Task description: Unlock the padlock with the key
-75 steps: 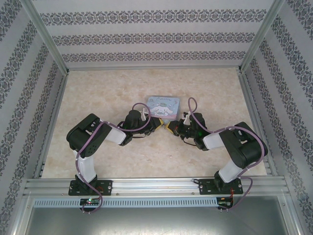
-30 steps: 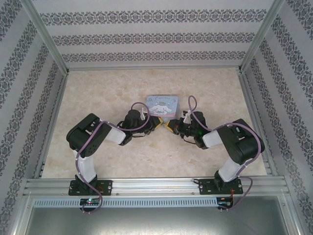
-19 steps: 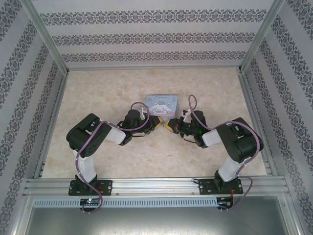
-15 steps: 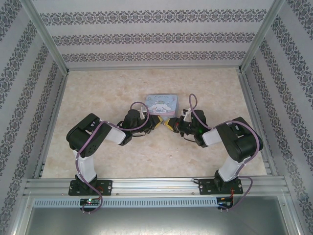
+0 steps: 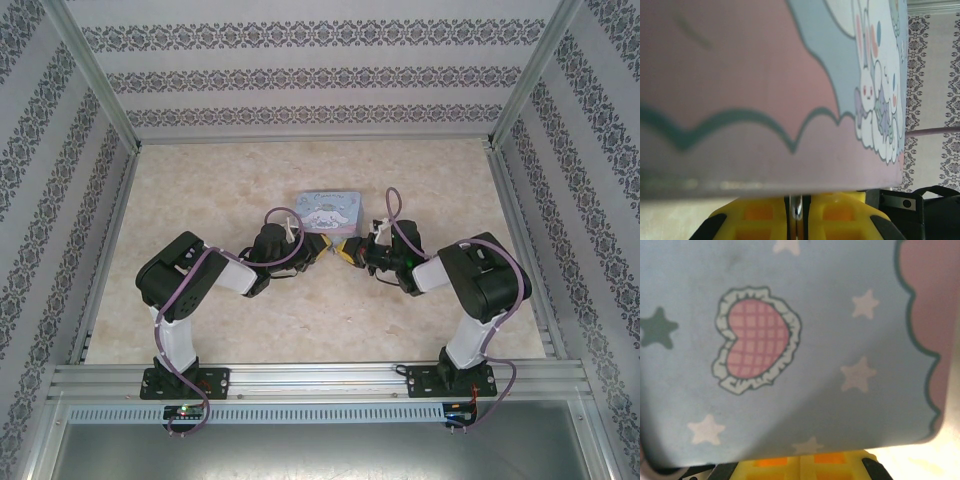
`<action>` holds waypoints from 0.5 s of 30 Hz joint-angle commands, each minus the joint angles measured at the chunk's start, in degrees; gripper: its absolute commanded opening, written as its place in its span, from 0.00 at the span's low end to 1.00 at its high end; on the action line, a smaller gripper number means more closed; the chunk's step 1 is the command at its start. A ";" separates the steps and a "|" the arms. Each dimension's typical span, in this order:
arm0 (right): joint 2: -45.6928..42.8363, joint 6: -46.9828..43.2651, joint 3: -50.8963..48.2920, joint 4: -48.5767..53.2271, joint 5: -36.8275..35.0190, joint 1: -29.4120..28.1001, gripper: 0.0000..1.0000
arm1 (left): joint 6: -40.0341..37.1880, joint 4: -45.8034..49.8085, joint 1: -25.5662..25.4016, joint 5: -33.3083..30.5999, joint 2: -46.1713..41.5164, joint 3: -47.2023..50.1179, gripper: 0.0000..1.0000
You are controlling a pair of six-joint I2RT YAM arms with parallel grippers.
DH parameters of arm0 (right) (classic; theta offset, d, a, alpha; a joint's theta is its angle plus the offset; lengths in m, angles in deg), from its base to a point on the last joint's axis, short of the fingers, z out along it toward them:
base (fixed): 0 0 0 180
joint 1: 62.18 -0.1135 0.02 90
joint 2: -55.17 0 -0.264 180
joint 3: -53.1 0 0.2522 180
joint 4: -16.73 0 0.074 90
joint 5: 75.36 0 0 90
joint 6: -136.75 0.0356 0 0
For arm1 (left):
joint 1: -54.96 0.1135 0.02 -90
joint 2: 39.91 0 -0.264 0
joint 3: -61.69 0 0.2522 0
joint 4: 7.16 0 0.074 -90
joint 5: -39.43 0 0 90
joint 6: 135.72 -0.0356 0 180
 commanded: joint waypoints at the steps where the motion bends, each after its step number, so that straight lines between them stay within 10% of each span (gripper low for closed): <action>1: 2.01 0.18 3.31 -2.53 -1.49 0.59 0.00 | 1.34 -8.60 -1.77 7.66 -1.50 -0.36 0.00; 15: 4.83 -1.22 4.63 -4.09 4.04 3.26 0.00 | 4.03 -12.62 -1.81 7.00 -1.99 0.19 0.00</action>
